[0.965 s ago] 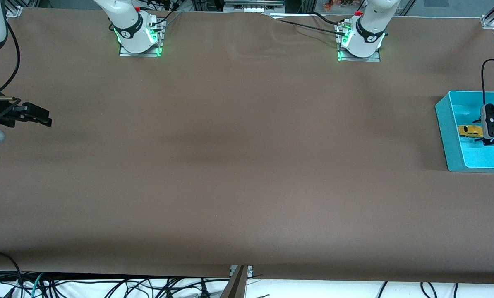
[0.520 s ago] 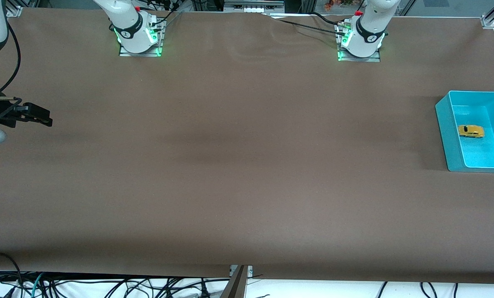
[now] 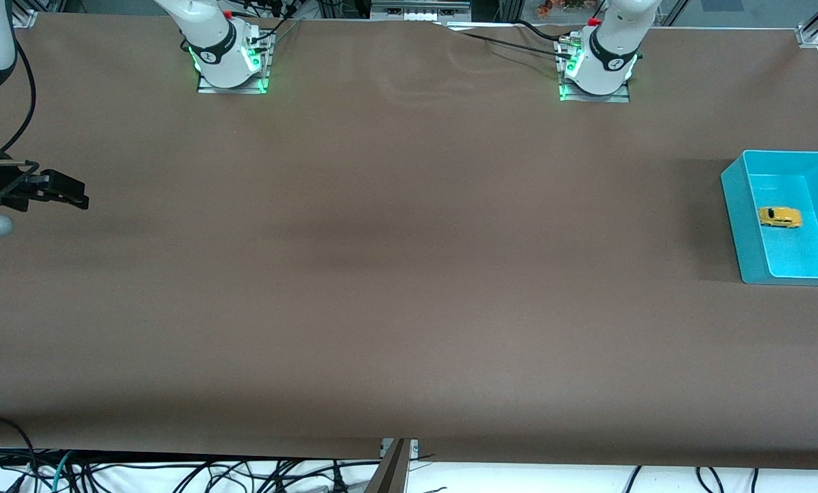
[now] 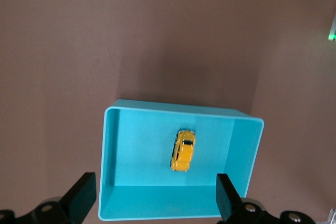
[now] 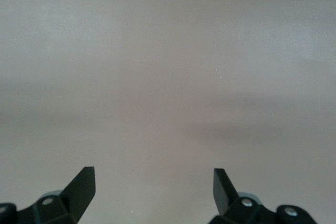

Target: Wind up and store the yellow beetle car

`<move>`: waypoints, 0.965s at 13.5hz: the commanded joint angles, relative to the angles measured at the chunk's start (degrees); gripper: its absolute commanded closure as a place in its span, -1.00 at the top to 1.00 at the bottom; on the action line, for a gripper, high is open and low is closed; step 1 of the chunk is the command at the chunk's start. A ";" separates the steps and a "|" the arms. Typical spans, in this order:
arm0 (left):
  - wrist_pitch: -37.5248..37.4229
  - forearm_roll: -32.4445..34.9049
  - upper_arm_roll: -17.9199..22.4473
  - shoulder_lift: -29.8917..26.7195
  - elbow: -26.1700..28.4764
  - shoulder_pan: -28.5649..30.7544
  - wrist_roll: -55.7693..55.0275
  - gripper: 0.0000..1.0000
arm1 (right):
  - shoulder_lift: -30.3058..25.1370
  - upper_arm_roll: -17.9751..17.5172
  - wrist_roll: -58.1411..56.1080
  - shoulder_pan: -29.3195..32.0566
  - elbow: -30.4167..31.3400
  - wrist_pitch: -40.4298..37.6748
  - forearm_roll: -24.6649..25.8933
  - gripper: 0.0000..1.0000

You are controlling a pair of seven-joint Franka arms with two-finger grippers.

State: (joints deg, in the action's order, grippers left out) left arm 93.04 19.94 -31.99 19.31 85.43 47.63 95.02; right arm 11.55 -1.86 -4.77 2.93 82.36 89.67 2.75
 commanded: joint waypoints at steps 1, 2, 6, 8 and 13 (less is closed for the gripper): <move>-2.34 -1.21 -1.76 1.43 -3.07 -0.78 -7.98 1.00 | -0.56 0.10 -0.59 -0.03 0.43 0.16 -0.46 0.99; -2.51 -2.79 -1.67 1.34 -2.99 -1.66 -11.23 1.00 | -0.56 0.10 -0.59 -0.03 0.43 0.16 -0.46 0.99; -2.51 -6.66 8.94 -3.47 -2.64 -14.99 -23.00 1.00 | -0.56 0.10 -0.59 -0.03 0.43 0.16 -0.46 0.99; -2.51 -9.82 17.62 -7.08 -1.85 -23.68 -33.27 1.00 | -0.56 0.10 -0.59 -0.03 0.43 0.16 -0.46 0.99; -2.51 -16.06 29.95 -12.88 2.19 -38.03 -56.03 1.00 | -0.56 0.10 -0.51 -0.03 0.43 0.16 -0.46 0.99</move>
State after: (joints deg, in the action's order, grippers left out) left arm 90.30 6.53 -6.38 9.51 84.30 13.99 46.72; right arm 11.55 -1.86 -4.77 2.92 82.36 89.67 2.75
